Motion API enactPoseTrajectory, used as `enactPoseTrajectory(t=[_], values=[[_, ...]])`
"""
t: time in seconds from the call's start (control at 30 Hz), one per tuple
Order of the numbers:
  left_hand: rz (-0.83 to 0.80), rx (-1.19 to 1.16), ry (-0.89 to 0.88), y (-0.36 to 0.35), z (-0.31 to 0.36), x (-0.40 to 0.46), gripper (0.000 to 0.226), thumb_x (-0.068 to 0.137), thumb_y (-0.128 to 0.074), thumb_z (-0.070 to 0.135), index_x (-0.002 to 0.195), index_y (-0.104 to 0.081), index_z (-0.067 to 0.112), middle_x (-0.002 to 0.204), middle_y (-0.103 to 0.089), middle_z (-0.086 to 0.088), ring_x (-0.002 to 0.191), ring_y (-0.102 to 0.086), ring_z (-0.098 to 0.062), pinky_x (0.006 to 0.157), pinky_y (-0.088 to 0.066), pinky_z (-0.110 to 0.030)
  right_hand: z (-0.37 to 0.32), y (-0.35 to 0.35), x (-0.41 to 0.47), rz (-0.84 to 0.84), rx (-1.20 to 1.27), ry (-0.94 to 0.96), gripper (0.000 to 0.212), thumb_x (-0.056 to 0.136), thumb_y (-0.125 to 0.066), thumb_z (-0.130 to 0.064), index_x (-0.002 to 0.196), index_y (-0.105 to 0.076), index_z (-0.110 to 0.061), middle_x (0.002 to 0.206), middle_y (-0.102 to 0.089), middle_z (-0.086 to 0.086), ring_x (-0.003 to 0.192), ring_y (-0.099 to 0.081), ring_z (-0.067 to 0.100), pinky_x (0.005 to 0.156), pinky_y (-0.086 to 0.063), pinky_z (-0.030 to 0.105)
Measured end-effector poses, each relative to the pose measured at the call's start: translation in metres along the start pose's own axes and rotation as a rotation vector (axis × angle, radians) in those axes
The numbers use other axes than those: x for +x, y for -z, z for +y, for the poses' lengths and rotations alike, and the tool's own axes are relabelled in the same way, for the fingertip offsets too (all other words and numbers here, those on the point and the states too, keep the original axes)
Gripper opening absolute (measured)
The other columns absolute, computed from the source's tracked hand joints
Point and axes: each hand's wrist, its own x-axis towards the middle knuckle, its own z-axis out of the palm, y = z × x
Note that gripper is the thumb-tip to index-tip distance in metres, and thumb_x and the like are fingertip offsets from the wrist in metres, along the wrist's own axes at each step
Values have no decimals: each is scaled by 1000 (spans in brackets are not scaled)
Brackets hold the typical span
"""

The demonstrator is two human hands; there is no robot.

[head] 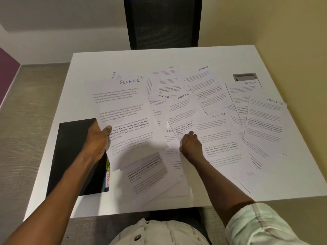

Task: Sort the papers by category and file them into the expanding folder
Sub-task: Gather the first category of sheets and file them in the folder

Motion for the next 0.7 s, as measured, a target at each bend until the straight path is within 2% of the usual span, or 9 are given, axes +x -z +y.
enactPoseTrajectory(t=[0.07,0.13,0.27,0.33,0.37,0.47,0.53,0.6,0.7], values=[[-16,1,-2,3,-1,4,36,101,-46,0,131,-57,17,119,-69,4,106,-68,-18,91,-55,-41,2,-2,6,96,-91,35,24,64,-77,-4,70,-55,-7,71,-53,10,57,-54,22,39,-39,25],[-23,3,-3,5,-1,7,37,101,-47,0,133,-56,16,122,-68,2,110,-67,-20,94,-54,-42,6,-1,7,168,-150,43,26,64,-79,-6,72,-55,-10,67,-52,7,52,-52,19,38,-39,23],[-33,0,-12,9,-4,8,39,101,-47,-1,135,-54,15,125,-67,1,111,-66,-20,95,-53,-42,7,4,3,244,-108,-136,23,74,-73,-13,88,-56,-10,75,-53,7,62,-54,22,46,-38,28],[-36,13,-10,12,-7,11,39,100,-47,-1,135,-54,16,125,-67,1,112,-66,-21,94,-54,-43,1,4,-4,198,-2,-328,34,72,-72,-20,97,-55,-6,82,-54,9,67,-55,25,51,-40,30],[-37,14,-9,12,-8,13,39,100,-48,-1,135,-54,16,125,-67,1,112,-66,-21,95,-53,-43,-3,3,-10,161,67,-414,47,72,-72,-26,108,-54,-1,89,-57,13,72,-57,28,53,-43,31],[-25,15,-15,10,-13,16,41,100,-48,-2,137,-53,16,123,-66,4,111,-65,-17,98,-51,-41,-24,2,-31,-29,351,-662,85,84,-65,-44,141,-29,7,129,-48,26,107,-55,38,79,-51,42],[-32,27,-23,8,-14,19,42,100,-49,-1,138,-53,16,124,-66,6,111,-64,-14,100,-50,-40,-38,1,-43,-76,402,-772,85,81,-66,-51,136,-31,3,129,-47,22,114,-51,35,85,-50,42],[-44,43,-26,6,-14,21,41,100,-50,2,138,-52,17,127,-65,4,113,-63,-16,101,-49,-42,-51,-2,-51,-82,383,-777,84,77,-69,-55,131,-36,0,127,-48,20,114,-49,34,89,-49,42],[-42,57,-22,4,-14,22,40,101,-50,5,139,-51,17,132,-63,1,116,-62,-20,101,-49,-45,-64,-1,-55,-132,400,-772,92,74,-75,-53,135,-32,1,131,-44,22,119,-45,35,94,-47,40]])
